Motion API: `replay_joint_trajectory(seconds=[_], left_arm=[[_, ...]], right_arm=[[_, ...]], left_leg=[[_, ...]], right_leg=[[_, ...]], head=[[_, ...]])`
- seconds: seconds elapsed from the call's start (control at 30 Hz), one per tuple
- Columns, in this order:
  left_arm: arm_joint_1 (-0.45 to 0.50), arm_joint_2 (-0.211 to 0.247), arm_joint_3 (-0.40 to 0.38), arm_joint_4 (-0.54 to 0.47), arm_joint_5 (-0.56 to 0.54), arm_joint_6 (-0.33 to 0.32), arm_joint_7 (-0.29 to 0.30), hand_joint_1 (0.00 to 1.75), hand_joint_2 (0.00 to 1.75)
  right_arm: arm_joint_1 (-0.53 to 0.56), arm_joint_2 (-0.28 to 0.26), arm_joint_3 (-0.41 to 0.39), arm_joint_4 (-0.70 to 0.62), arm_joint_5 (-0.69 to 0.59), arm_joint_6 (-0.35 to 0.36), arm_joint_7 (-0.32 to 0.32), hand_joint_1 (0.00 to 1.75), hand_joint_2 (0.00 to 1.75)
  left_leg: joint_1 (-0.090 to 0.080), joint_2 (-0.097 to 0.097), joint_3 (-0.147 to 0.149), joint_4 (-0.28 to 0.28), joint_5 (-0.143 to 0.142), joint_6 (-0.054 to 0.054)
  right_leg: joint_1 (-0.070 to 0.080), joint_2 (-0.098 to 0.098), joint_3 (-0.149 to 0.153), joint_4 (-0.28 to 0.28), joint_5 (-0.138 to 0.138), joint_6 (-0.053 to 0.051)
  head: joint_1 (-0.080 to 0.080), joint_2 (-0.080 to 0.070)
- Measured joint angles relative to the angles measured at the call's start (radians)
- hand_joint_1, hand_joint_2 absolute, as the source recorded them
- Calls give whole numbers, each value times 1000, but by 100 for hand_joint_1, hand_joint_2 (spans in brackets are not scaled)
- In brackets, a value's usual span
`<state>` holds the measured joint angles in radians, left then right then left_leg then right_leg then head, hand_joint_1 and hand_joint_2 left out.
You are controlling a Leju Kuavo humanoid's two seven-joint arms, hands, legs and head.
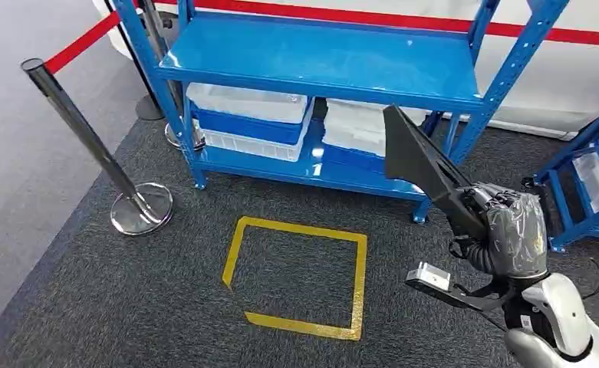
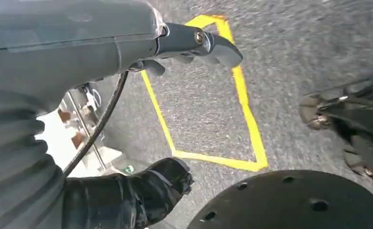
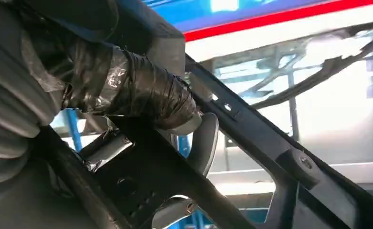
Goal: Take the parts from the cabinet and place them on the table.
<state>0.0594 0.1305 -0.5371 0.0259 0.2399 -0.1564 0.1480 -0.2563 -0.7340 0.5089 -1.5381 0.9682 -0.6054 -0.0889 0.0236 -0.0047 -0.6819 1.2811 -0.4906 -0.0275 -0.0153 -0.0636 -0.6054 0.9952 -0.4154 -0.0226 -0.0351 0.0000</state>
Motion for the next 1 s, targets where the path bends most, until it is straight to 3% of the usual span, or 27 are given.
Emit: replay_joint_trajectory(seconds=[0.03,0.07,0.1,0.13,0.2,0.23,0.27,0.3,0.33,0.37,0.4,0.43,0.47,0.5,0.57,0.6,0.73,0.83,0.87,0.9,0.93,0.97,1.0], left_arm=[[0,0,1,0,-1,0,0,0,175],[-1,0,1,0,-2,0,0,0,175],[-4,1,1,-2,-3,0,-1,0,175],[-5,1,2,-2,-3,0,-2,0,175],[-1,1,8,-1,-7,0,-2,0,175],[2,2,14,-1,-9,0,0,0,175],[1,3,16,-1,-10,0,0,0,175],[0,3,16,-1,-11,-1,0,0,175],[0,3,16,-1,-13,0,0,0,175],[0,3,17,-1,-14,0,0,0,175],[0,3,18,-1,-15,0,-1,0,175],[-1,3,19,-1,-18,0,-3,0,175],[-1,3,21,-1,-20,0,-3,0,175],[0,3,23,-1,-21,0,-3,0,175],[0,3,25,-1,-26,0,-3,0,175],[0,3,26,-1,-27,0,-3,0,175],[0,2,26,-1,-28,-1,-3,0,175],[0,2,30,-1,-30,-2,-5,0,175],[1,1,37,-1,-30,-2,-5,0,175],[3,1,39,0,-31,-2,-5,0,175],[1,1,40,0,-32,-3,-6,0,175],[0,1,40,0,-34,-3,-11,0,175],[1,1,40,0,-37,-3,-23,0,175]], right_arm=[[1,0,-1,0,-1,0,0,175,175],[0,0,-2,0,-1,1,0,175,175],[5,-2,-7,-2,-1,1,0,175,175],[4,-4,-12,-2,-3,2,1,175,175],[4,-3,-16,-3,-5,5,0,175,175],[5,-3,-16,-3,-5,9,0,175,175],[5,-3,-17,-2,-9,16,0,175,175],[9,-3,-18,-2,-15,21,0,175,175],[11,-3,-20,-2,-20,27,0,175,175],[13,-3,-20,-2,-22,32,0,175,175],[14,-3,-21,-2,-24,32,0,175,175],[17,-3,-20,-2,-25,32,0,175,175],[19,-3,-21,-2,-26,32,0,175,175],[20,-3,-21,-2,-28,32,0,175,175],[20,-4,-26,-2,-29,32,2,175,175],[19,-4,-28,-2,-29,32,2,175,175],[18,-5,-30,-2,-29,32,2,175,175],[20,-9,-35,-3,-31,33,3,175,175],[17,-11,-40,-3,-31,34,3,175,175],[15,-11,-40,-5,-31,36,3,175,175],[15,-11,-42,-6,-31,37,3,175,175],[16,-11,-42,-6,-31,38,2,175,175],[16,-11,-42,-6,-31,39,1,175,175]], left_leg=[[5,10,56,-70,28,-6],[8,40,130,-164,23,-11],[0,66,195,-252,-22,-14],[-9,61,206,-291,-40,7],[-15,44,187,-278,-30,18],[-16,36,180,-281,-20,31],[-11,36,172,-285,-6,44],[-13,34,163,-284,5,55],[-15,33,149,-284,16,67],[-18,30,135,-284,28,71],[-24,25,121,-283,39,73],[-28,19,105,-281,49,74],[-31,15,91,-278,59,73],[-32,13,77,-275,66,72],[-33,7,55,-264,77,69],[-32,7,50,-260,81,68],[-32,7,47,-260,82,67],[-34,4,43,-259,92,58],[-28,1,41,-265,113,43],[-28,-1,22,-234,62,32],[-26,-1,4,-180,-1,27],[-23,-1,-14,-109,-60,23],[-21,-1,-27,-46,-97,19]], right_leg=[[-3,-9,-17,8,7,6],[-3,-16,-28,20,12,14],[-1,-25,-39,31,14,18],[-2,-35,-42,36,18,23],[-6,-55,-38,36,32,40],[-9,-64,-39,35,38,49],[-17,-35,-47,46,20,56],[-17,11,-63,75,-30,57],[-16,41,-83,139,-96,55],[-13,55,-103,214,-149,55],[-12,61,-121,290,-185,54],[-10,62,-126,337,-189,51],[-8,62,-109,336,-168,47],[-6,62,-74,297,-135,42],[0,64,46,129,-83,27],[3,66,78,74,-98,21],[4,67,85,57,-111,20],[11,66,102,27,-113,20],[19,63,93,25,-96,10],[7,53,78,9,-67,-1],[6,51,65,9,-58,-10],[7,51,52,10,-50,-9],[7,50,39,10,-41,-9]], head=[[0,0],[0,0],[-2,0],[0,0],[-2,0],[0,0],[0,0],[0,0],[0,0],[0,0],[0,0],[0,0],[0,0],[0,0],[0,0],[0,0],[0,0],[-2,0],[0,0],[0,0],[-3,0],[-3,0],[-3,0]])
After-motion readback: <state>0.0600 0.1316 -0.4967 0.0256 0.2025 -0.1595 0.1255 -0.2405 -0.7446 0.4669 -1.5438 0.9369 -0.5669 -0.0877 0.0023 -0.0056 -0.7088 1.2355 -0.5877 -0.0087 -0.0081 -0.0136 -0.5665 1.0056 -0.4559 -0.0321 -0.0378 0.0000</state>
